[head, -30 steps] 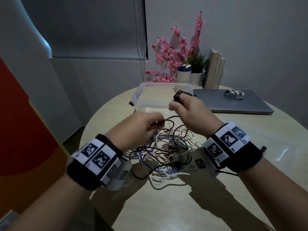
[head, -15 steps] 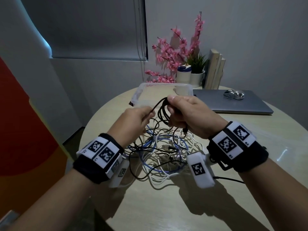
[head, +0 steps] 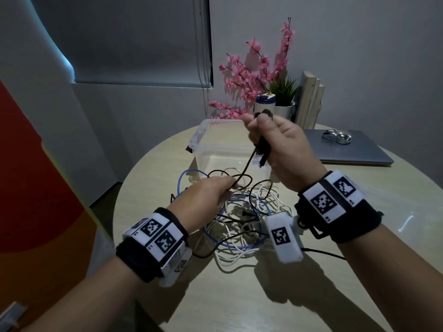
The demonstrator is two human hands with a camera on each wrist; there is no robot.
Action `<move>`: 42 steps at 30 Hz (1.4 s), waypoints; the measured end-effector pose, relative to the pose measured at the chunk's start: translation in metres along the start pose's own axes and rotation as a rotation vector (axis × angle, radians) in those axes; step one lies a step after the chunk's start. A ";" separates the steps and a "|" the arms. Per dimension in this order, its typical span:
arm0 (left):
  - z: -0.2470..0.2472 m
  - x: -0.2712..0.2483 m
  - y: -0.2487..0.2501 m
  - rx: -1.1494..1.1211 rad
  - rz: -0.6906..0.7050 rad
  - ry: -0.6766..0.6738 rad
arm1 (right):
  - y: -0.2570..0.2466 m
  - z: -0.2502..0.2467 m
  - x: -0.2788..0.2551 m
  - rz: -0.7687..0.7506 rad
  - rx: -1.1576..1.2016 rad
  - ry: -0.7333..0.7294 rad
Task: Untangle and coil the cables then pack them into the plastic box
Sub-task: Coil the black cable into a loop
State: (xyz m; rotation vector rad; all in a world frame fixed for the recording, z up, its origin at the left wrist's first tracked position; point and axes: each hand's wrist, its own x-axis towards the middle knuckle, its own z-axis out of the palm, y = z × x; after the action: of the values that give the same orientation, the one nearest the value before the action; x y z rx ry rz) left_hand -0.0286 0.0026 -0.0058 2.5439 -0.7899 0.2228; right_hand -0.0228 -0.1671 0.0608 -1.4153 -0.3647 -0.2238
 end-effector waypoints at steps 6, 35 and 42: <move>-0.028 0.008 -0.007 0.102 0.217 0.326 | 0.017 -0.011 -0.001 -0.188 -0.937 -0.134; -0.025 0.011 0.002 -0.275 -0.028 0.265 | 0.021 -0.002 -0.008 0.033 -0.421 -0.230; -0.027 0.016 0.003 -0.076 -0.007 0.325 | 0.022 0.004 -0.009 -0.075 -0.681 -0.282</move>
State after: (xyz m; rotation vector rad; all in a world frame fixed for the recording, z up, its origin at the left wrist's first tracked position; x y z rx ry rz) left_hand -0.0177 0.0059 0.0233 2.3550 -0.6494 0.5757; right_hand -0.0238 -0.1609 0.0373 -2.1162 -0.6099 -0.2198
